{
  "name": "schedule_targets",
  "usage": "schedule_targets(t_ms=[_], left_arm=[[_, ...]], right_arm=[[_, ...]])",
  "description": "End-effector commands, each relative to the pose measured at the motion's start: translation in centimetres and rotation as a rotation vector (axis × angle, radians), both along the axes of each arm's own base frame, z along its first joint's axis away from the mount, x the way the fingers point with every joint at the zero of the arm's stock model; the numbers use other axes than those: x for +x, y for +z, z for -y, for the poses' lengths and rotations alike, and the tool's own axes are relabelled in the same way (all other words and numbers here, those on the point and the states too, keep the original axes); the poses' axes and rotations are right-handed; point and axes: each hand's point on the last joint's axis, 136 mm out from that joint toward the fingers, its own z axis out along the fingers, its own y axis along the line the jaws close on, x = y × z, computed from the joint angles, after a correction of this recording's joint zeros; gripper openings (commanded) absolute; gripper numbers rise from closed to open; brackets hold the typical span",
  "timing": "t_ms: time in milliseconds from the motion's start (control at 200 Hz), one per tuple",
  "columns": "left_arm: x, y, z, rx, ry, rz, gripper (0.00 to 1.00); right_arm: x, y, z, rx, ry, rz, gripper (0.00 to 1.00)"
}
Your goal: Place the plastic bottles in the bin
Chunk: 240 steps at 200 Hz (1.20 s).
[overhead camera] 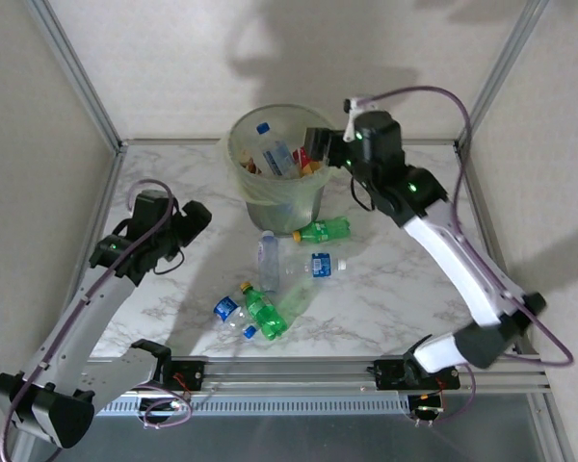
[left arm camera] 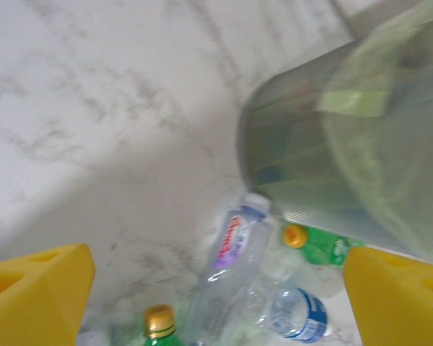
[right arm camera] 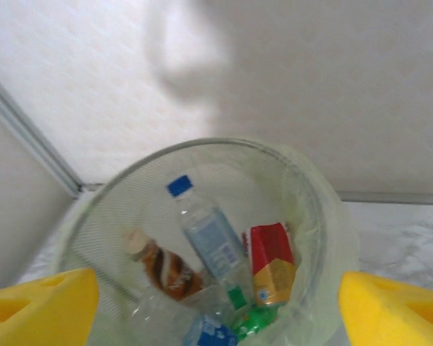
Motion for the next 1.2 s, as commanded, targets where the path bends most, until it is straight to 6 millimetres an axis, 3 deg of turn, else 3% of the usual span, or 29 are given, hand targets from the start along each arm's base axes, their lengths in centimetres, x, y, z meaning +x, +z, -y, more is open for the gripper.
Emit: schedule_targets(t_ms=[0, 160, 300, 461, 901, 1197], left_arm=[[-3.0, -3.9, -0.9, -0.014, 0.058, -0.160, 0.86], [-5.7, -7.6, -0.1, -0.109, 0.096, -0.284, 0.83], [-7.3, -9.8, -0.1, -0.096, 0.127, -0.348, 0.83], [-8.6, -11.6, 1.2, -0.063, 0.111, -0.401, 0.86], [-8.9, -15.9, 4.1, -0.135, 0.100, -0.430, 0.82], [-8.3, -17.8, 4.2, -0.099, 0.097, -0.434, 0.81]], right_arm=[[-3.2, -1.1, -2.5, 0.067, 0.140, 0.001, 0.86], [-6.6, -5.2, -2.5, 0.032, 0.175, -0.070, 0.86], [-8.0, -9.3, -1.9, 0.023, 0.159, -0.157, 0.85], [-8.9, -12.1, -1.7, 0.021, 0.164, -0.210, 0.85], [-8.6, -13.5, -2.9, 0.004, 0.176, -0.242, 0.85], [-8.7, -14.3, -3.1, -0.005, 0.175, -0.268, 0.84]])
